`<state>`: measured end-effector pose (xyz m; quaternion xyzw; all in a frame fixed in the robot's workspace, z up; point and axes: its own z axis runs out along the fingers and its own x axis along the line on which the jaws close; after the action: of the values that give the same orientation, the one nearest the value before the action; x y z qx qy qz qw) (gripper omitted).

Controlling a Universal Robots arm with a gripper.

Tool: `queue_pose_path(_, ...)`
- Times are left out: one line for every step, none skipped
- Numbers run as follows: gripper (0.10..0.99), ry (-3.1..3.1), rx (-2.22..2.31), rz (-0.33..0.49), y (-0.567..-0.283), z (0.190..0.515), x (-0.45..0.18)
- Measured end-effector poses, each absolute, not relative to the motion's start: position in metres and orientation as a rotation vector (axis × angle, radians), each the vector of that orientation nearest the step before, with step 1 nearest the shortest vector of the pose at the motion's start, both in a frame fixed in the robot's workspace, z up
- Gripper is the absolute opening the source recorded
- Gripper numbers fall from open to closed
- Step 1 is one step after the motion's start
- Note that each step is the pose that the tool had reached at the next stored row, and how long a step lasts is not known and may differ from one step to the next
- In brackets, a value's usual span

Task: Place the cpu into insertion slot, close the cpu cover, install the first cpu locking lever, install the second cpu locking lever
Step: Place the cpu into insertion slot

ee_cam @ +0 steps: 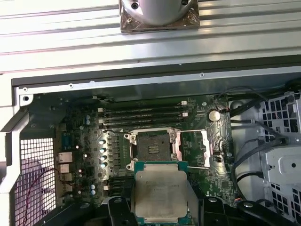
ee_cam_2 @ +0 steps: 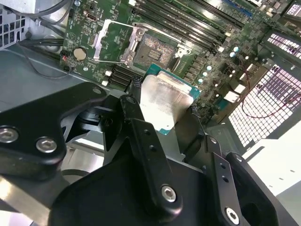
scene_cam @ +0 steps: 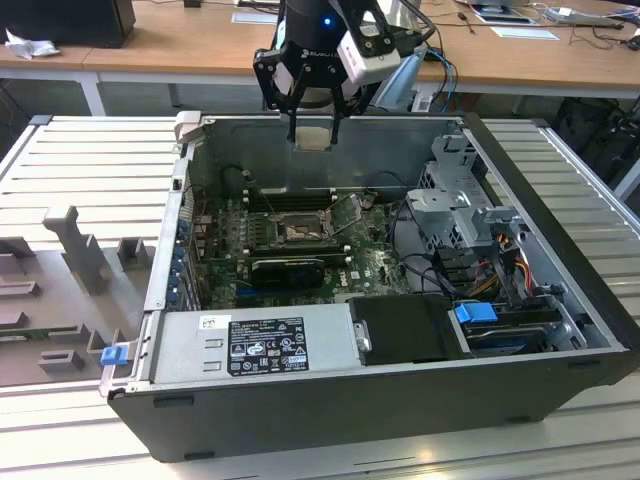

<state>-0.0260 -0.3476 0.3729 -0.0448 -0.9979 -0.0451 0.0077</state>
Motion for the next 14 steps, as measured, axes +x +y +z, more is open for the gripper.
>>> queue_pose_path(0.533, -3.12, -0.145, -0.141, -0.3476, 0.3729, -0.026)
queue_pose_path(0.533, -3.12, -0.149, -0.141, -0.3476, 0.3729, -0.026)
queue_pose_path(0.533, -3.12, -0.155, -0.141, -0.3476, 0.3729, -0.026)
queue_pose_path(0.533, -3.12, -0.158, -0.141, -0.3476, 0.3728, -0.026)
queue_pose_path(0.533, -3.12, -0.159, -0.141, -0.3476, 0.3724, -0.026)
queue_pose_path(0.533, -3.12, -0.159, -0.141, -0.3476, 0.372, -0.026)
queue_pose_path(0.533, -3.12, -0.159, -0.141, -0.3476, 0.3716, -0.026)
queue_pose_path(0.533, -3.12, -0.159, -0.141, -0.3476, 0.3712, -0.026)
queue_pose_path(0.533, -3.12, -0.159, -0.141, -0.3476, 0.3703, -0.026)
queue_pose_path(0.533, -3.12, -0.159, -0.141, -0.3476, 0.3701, -0.026)
queue_pose_path(0.533, -3.12, -0.159, -0.141, -0.3477, 0.37, -0.026)
queue_pose_path(0.533, -3.12, -0.16, -0.141, -0.3476, 0.3699, -0.026)
queue_pose_path(0.533, -3.12, -0.162, -0.141, -0.3476, 0.3699, -0.026)
queue_pose_path(0.533, -3.119, -0.164, -0.141, -0.3476, 0.3699, -0.026)
